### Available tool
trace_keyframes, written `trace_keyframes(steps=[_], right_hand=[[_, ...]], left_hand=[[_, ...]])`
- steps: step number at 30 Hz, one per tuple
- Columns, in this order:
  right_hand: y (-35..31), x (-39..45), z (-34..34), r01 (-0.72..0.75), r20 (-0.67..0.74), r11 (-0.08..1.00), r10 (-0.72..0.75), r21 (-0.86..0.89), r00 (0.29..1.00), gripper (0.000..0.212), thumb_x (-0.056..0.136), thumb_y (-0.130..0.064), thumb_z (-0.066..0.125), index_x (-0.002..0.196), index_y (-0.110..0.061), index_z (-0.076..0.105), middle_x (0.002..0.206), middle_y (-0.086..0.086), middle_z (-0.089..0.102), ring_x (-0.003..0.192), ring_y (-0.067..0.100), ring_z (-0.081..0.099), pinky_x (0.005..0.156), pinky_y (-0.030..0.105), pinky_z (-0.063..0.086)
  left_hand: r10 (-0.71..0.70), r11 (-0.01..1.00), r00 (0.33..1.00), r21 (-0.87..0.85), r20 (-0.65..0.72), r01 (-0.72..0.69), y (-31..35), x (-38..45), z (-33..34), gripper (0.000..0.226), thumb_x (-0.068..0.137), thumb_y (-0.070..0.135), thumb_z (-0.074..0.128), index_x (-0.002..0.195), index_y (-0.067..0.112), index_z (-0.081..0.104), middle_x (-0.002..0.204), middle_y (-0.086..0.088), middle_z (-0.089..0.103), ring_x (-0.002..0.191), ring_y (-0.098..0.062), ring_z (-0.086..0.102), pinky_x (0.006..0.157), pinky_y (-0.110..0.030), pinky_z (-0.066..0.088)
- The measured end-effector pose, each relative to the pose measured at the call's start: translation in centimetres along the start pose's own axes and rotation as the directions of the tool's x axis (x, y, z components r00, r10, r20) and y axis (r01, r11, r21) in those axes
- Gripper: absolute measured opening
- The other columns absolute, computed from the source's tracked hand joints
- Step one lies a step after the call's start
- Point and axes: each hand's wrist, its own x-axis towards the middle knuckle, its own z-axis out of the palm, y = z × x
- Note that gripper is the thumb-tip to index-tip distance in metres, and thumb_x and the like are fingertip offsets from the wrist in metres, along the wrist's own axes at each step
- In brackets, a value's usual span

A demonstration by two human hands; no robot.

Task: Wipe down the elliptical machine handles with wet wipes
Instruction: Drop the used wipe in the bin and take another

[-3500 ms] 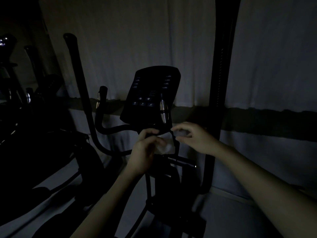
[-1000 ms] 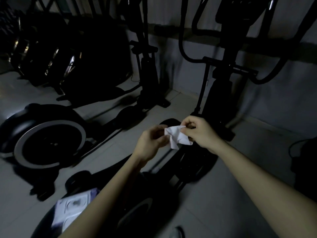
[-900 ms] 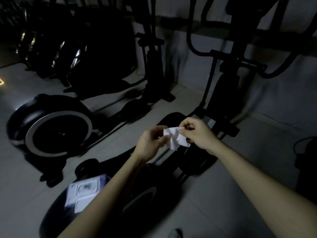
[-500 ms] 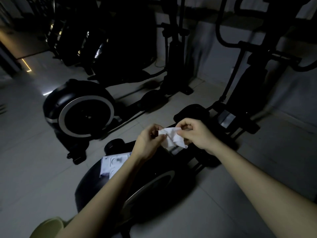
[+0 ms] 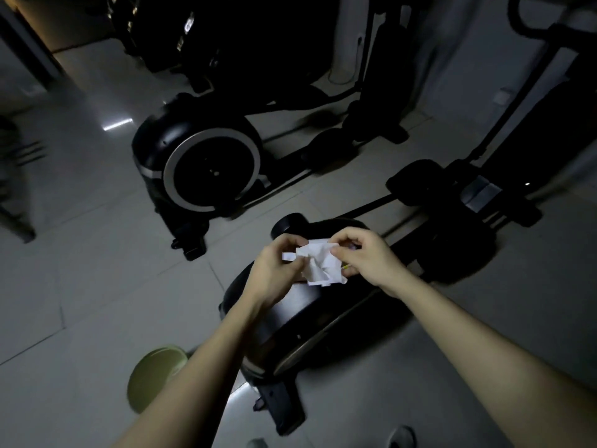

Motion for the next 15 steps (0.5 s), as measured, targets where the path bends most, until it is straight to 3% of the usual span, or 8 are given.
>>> trace_keyframes(steps=[3,6,9,13,15], right_hand=[[0.6,1.0,6.2,-0.037,0.008,0.999,0.036,0.017,0.999,0.006,0.092,-0.008,0.062,0.093,-0.008,0.069,0.088,0.004,0.062,0.072,0.023,0.064,0.068,0.043,0.06],[2.0,2.1,12.5,-0.046,0.034,0.999,0.045,0.018,0.998,0.011,0.093,-0.01,0.061,0.088,-0.016,0.07,0.089,0.0,0.066,0.077,0.018,0.068,0.068,0.037,0.062],[3.9,3.0,18.2,-0.076,0.058,0.997,0.076,-0.001,0.995,0.013,0.093,-0.008,0.06,0.087,-0.015,0.069,0.086,0.0,0.067,0.078,0.015,0.068,0.068,0.037,0.062],[8.0,4.5,25.2,-0.094,0.071,0.994,0.098,-0.047,0.993,0.017,0.093,-0.008,0.06,0.085,-0.021,0.067,0.086,0.004,0.068,0.08,0.023,0.068,0.07,0.039,0.062],[10.3,5.3,28.8,-0.089,0.104,0.993,0.097,-0.075,0.99,0.013,0.092,-0.009,0.061,0.087,-0.02,0.067,0.081,-0.003,0.067,0.076,0.025,0.068,0.071,0.045,0.062]], left_hand=[[-0.025,0.999,0.998,0.035,-0.05,0.027,-3.7,-0.9,-4.4,0.018,0.084,0.011,0.064,0.093,0.027,0.064,0.083,0.014,0.07,0.066,0.002,0.064,0.058,-0.013,0.047],[-0.058,0.996,0.993,0.054,-0.098,0.064,-8.5,-1.4,-8.6,0.013,0.083,0.017,0.066,0.088,0.028,0.062,0.083,0.016,0.069,0.063,-0.001,0.063,0.054,-0.014,0.042],[-0.108,0.992,0.986,0.058,-0.129,0.116,-13.1,-2.0,-11.7,0.014,0.083,0.019,0.065,0.084,0.031,0.059,0.081,0.008,0.069,0.059,-0.013,0.061,0.049,-0.022,0.042],[-0.168,0.983,0.969,0.04,-0.181,0.178,-19.8,-3.0,-14.6,0.015,0.084,0.017,0.067,0.085,0.029,0.059,0.086,0.004,0.07,0.074,-0.02,0.068,0.063,-0.032,0.051],[-0.196,0.98,0.954,-0.001,-0.225,0.201,-23.5,-3.6,-15.6,0.012,0.087,0.014,0.066,0.089,0.025,0.06,0.086,0.005,0.069,0.075,-0.012,0.068,0.062,-0.025,0.051]])
